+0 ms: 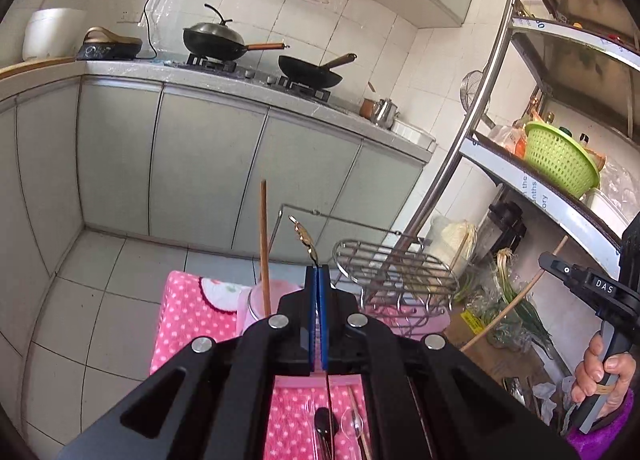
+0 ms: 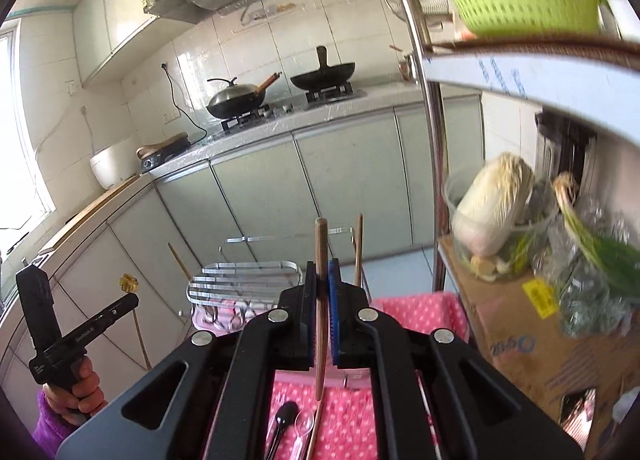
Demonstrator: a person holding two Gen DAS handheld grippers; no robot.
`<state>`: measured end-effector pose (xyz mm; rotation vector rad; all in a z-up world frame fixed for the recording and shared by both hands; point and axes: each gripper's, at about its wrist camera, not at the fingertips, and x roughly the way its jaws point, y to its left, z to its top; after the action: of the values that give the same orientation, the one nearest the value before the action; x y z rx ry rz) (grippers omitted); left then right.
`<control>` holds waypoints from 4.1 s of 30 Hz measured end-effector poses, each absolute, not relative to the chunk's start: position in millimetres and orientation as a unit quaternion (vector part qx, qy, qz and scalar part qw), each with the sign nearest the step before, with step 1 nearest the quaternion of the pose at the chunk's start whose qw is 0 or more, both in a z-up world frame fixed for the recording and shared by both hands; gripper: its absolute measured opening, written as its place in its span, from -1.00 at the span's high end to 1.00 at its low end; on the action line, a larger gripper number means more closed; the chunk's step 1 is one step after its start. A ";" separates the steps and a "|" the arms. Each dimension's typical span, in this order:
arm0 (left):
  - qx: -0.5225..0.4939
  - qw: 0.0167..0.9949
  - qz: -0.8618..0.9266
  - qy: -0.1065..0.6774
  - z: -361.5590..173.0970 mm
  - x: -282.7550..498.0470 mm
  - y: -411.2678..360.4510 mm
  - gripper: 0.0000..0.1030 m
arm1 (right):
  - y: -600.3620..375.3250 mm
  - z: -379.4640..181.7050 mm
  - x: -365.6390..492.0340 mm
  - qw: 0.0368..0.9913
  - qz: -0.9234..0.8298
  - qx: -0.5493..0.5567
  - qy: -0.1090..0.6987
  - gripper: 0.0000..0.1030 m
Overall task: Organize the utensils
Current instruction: 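Lift the gold spoon and chopstick and carry both over the pink cup, then insert the spoon and chopstick into the pink cup and open both tools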
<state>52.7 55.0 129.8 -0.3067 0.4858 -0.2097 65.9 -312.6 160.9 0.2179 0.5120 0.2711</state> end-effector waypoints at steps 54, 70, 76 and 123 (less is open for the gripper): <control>-0.150 0.955 -0.051 0.251 33.0 147.8 56.0 0.96 | -297.0 111.2 190.3 0.927 0.115 0.093 0.345 0.89; -0.129 0.949 -0.063 0.282 37.6 154.3 47.0 0.95 | -246.7 127.5 204.8 0.919 0.109 -0.011 0.379 0.89; -0.131 0.946 -0.062 0.289 35.9 156.0 45.8 0.88 | -243.7 106.7 211.2 0.910 0.113 -0.003 0.398 0.88; -0.102 0.894 -0.141 0.414 -5.7 32.3 12.0 0.20 | -279.7 -9.0 51.7 0.875 0.168 0.147 0.429 0.45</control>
<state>32.3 12.0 -5.7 -0.2120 0.8581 -0.2928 51.7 -279.7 -9.0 0.3077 0.8966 0.3511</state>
